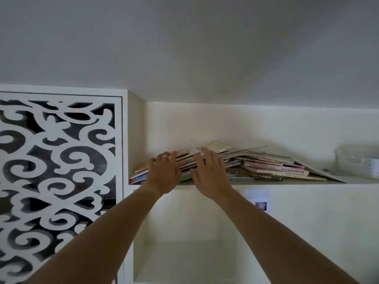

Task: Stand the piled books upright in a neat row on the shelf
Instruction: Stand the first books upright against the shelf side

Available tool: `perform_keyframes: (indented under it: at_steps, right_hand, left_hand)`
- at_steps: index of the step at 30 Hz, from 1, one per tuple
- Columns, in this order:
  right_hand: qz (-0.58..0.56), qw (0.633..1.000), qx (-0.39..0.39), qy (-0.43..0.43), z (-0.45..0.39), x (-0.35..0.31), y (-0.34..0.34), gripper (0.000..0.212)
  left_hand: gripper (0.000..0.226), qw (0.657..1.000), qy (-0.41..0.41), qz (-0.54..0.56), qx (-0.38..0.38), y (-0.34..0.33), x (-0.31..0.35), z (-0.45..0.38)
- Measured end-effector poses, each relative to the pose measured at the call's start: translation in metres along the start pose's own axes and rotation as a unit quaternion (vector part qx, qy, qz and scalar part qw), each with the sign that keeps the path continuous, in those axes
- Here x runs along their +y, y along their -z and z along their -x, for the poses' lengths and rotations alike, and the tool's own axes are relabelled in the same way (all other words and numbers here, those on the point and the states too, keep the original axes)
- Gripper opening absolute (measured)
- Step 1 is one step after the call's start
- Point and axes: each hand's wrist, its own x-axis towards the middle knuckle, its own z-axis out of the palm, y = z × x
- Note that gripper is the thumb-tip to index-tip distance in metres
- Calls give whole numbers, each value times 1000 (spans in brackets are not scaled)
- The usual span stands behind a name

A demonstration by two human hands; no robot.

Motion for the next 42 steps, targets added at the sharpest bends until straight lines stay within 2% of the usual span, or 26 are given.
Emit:
perform_keyframes:
  at_steps: [4, 10, 13, 16, 20, 24, 27, 29, 31, 34, 37, 39, 42]
  right_hand:
    - [-4, 999, 29, -12, 4, 2, -14, 46]
    - [-5, 998, 52, -24, -10, 15, -23, 50]
    - [-4, 998, 62, -14, -24, 19, -28, 44]
    - [-1, 999, 45, 26, -42, 25, -30, 35]
    - [-7, 999, 21, 28, -60, 25, -33, 33]
    - [-38, 999, 24, 17, -68, 19, -34, 36]
    - [-55, 998, 13, 24, -76, 15, -27, 38]
    - [-74, 997, 1, 25, -81, 13, -21, 38]
    - [-74, 997, -10, 22, -87, 13, -19, 37]
    - [-47, 998, -33, 7, -94, 18, -22, 25]
    - [-40, 998, -39, -14, -98, 19, -25, 21]
    - [-32, 999, -37, -18, -98, 17, -25, 21]
    - [-18, 1000, -10, -21, -90, 13, -29, 25]
  left_hand:
    - [54, 997, 46, 52, -21, -11, -21, -5]
    - [58, 992, 63, 107, -28, -16, -40, -27]
    - [63, 986, 57, 140, -77, -17, -40, -40]
    - [56, 978, 30, 176, -109, -14, -43, -51]
    - [41, 968, 27, 237, -77, -8, -57, -56]
    - [30, 982, -23, 185, -41, -16, -63, -62]
    - [32, 992, -67, 105, -25, -15, -60, -63]
    - [33, 992, -68, 105, -26, -17, -62, -65]
    - [38, 987, -56, 146, -47, -21, -63, -63]
    - [43, 971, -40, 218, -95, -27, -67, -57]
    - [46, 961, -45, 246, -118, -18, -72, -62]
    - [52, 962, -55, 227, -139, -8, -75, -70]
    - [57, 973, -115, 131, -152, 1, -73, -80]
